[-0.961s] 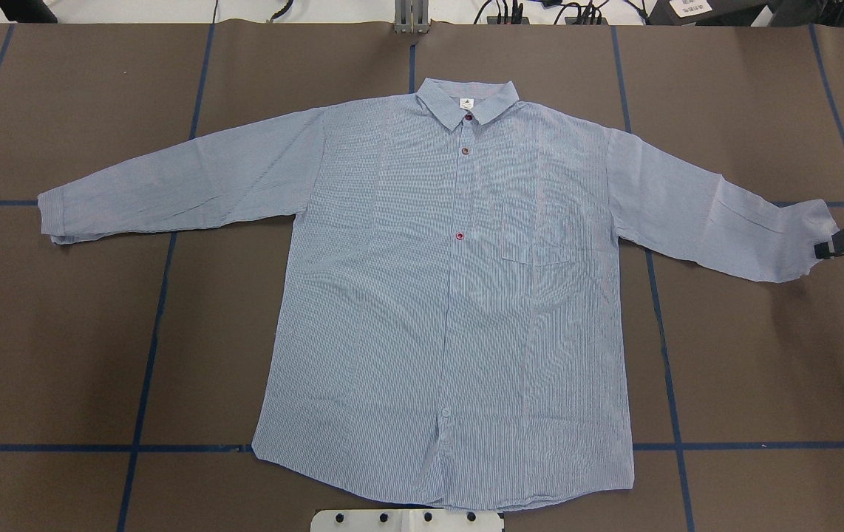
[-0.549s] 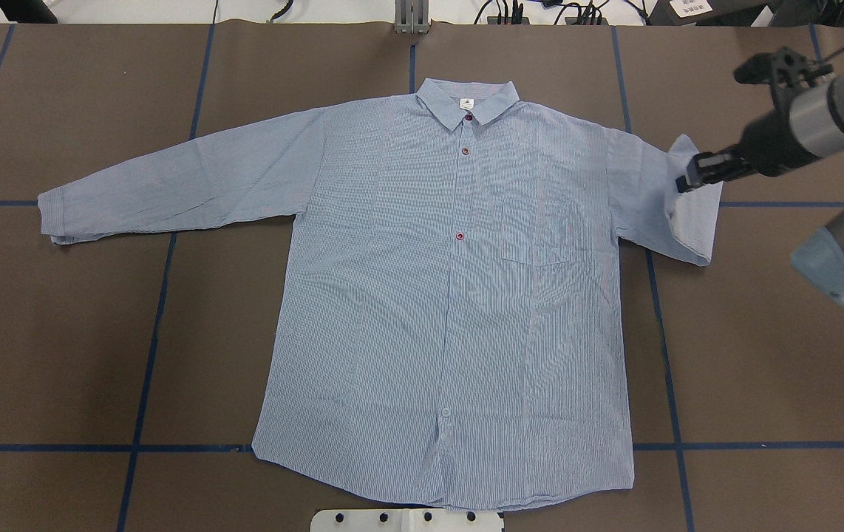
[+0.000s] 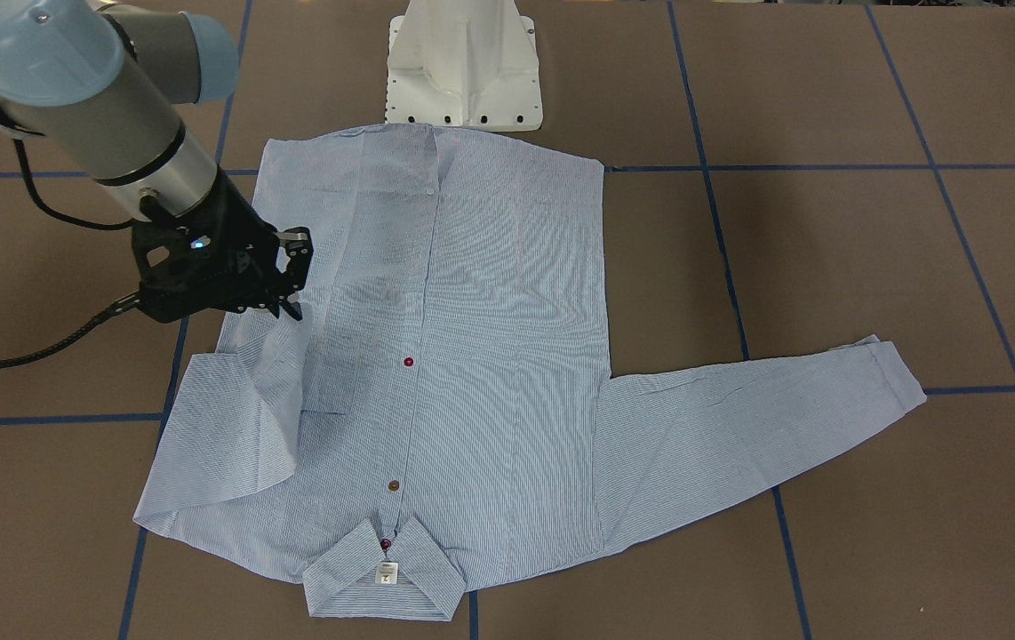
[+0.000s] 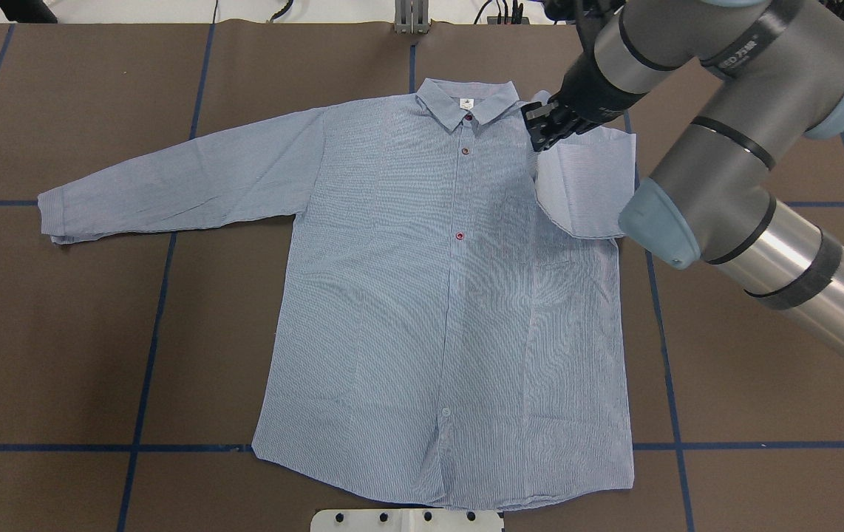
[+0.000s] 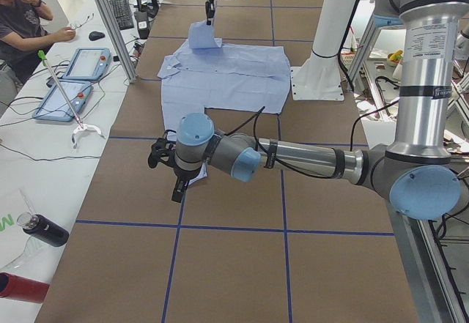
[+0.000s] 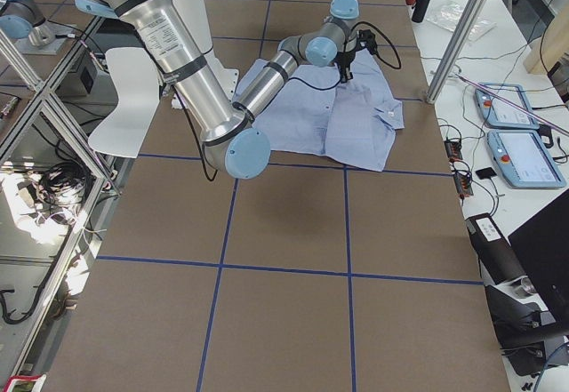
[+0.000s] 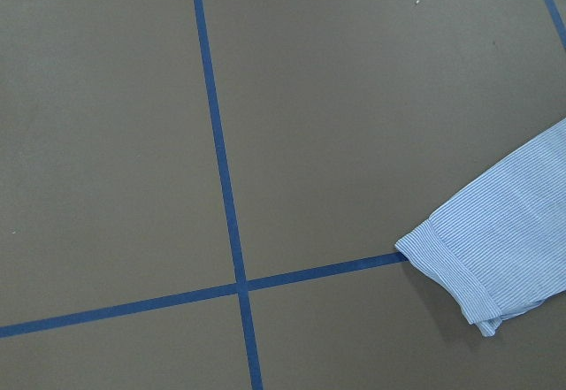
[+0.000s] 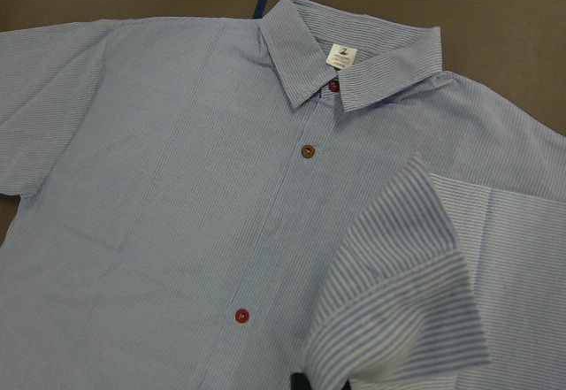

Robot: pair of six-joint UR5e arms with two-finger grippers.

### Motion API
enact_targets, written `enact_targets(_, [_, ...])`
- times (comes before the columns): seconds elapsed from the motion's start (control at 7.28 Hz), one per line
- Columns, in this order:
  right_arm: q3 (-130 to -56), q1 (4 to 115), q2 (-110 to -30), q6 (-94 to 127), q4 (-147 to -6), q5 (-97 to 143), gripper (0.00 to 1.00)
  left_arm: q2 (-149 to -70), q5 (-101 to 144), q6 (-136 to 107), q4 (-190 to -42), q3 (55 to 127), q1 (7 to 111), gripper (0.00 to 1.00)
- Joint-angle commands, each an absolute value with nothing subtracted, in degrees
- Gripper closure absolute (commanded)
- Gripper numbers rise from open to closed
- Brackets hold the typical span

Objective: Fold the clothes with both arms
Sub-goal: 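Lift the sleeve with the right gripper and fold it across toward the collar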

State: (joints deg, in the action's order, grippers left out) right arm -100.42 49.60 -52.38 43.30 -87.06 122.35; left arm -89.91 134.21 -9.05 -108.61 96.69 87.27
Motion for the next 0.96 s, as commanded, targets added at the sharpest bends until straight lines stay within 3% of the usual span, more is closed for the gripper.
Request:
enact_targets(0.0, [-93.9, 45.46, -45.38, 43.68, -87.63, 117.8, 1.0, -89.91, 134.3, -9.05, -108.55, 96.59, 87.28, 0.0])
enact_targets(0.55, [-81.78, 38.68, -39.21, 43.68, -84.49, 110.58, 1.0, -89.91, 134.3, -9.14, -108.54, 96.42, 87.28, 0.0])
enact_targets(0.82, [-70.89, 36.4, -34.39, 43.59, -78.76, 108.47, 1.0, -89.91, 134.3, -9.23, -108.63, 96.33, 87.28, 0.0])
